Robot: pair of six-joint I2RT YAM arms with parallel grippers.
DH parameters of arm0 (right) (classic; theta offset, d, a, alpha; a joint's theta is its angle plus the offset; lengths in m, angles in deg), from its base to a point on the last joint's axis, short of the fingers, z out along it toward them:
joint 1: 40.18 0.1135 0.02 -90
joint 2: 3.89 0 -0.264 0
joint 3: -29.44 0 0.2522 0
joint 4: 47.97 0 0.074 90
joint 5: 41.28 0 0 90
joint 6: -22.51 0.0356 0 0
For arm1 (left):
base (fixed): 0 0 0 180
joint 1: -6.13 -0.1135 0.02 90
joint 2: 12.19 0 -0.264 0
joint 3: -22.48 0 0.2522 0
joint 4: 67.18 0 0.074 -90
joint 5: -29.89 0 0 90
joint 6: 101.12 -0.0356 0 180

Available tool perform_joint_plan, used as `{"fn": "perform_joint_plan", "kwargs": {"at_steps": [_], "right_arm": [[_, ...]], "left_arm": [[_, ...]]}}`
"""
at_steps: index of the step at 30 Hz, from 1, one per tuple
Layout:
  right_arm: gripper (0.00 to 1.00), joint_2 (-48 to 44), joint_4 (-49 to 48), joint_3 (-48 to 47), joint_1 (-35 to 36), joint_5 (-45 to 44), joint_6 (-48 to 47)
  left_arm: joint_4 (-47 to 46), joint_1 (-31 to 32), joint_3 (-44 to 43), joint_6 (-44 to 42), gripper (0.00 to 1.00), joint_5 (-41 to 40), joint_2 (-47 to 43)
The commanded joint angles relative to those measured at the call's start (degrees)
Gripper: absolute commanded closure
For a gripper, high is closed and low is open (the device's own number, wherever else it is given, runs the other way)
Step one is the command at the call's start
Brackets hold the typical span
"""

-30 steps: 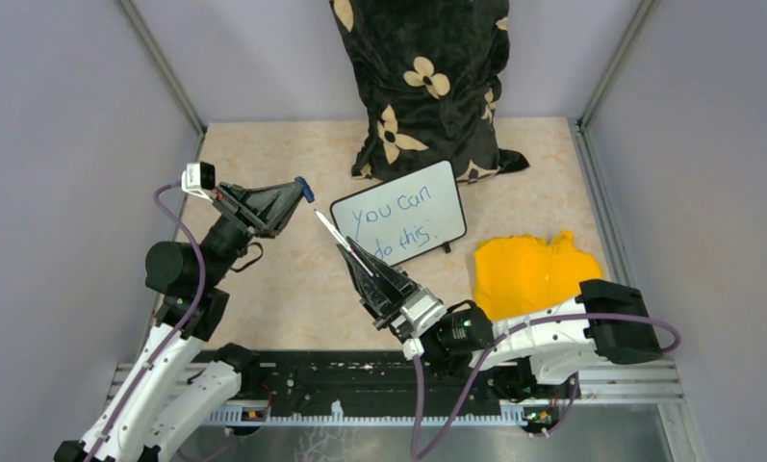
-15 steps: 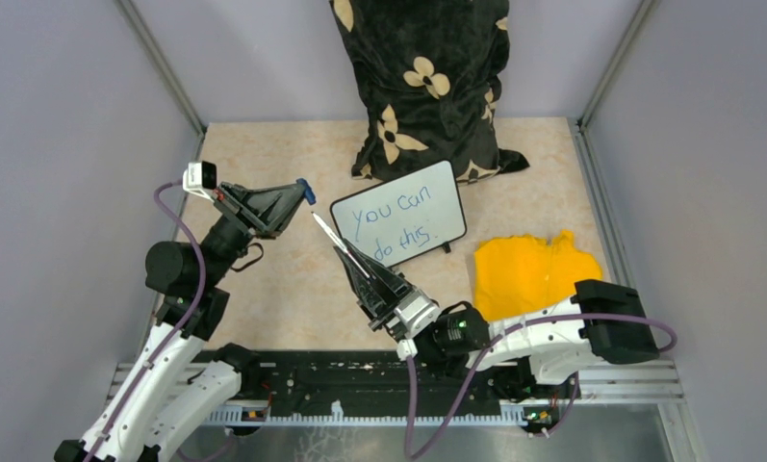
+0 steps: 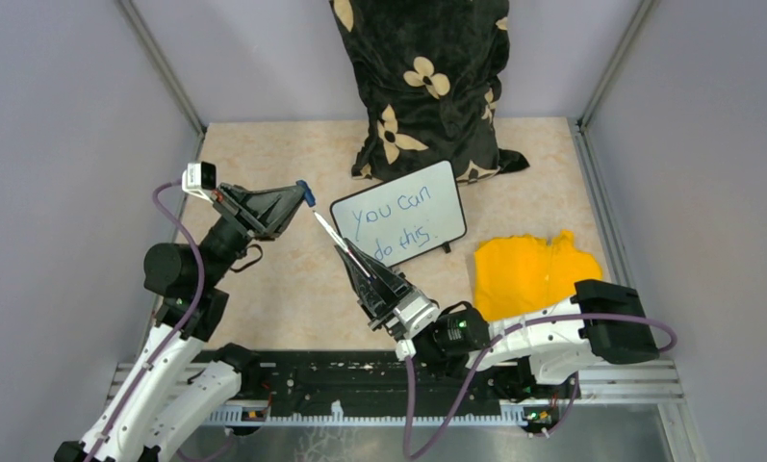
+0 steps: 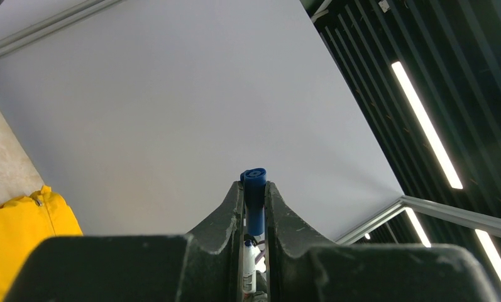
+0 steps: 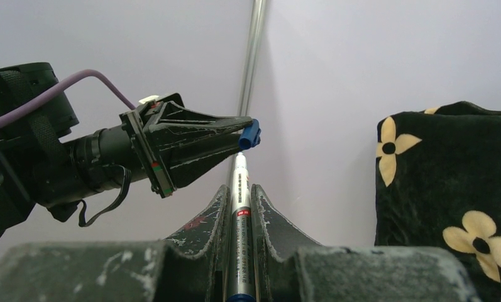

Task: Write a sentence on the whiteboard
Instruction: Close the whiteboard marker at the center of the board.

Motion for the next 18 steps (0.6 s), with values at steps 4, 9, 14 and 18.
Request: {"fn": "perform_joint_plan", "kwargs": {"at_steps": [4, 9, 14, 18], "right_arm": [[1.0, 0.3, -5.97, -3.21, 0.52, -0.77, -0.52], [1.0, 0.33, -6.12, -3.24, 0.52, -0.81, -0.59], [1.0, 0.28, -6.49, -3.17, 0.6, -0.86, -0.66], [1.0, 0.08, -6.5, -3.12, 0.53, -0.81, -0.61]], "left_arm": [[-1.44, 0.18, -0.62, -0.53, 1.0, 1.01, -1.03], [-1.05, 0.18, -0.33, -0.63, 1.0, 1.4, -1.13], [-0.47, 0.18, -0.08, -0.98, 1.0, 1.55, -1.39], [-0.17, 0.18, 0.41, -0.96, 1.0, 1.15, -1.57]]}}
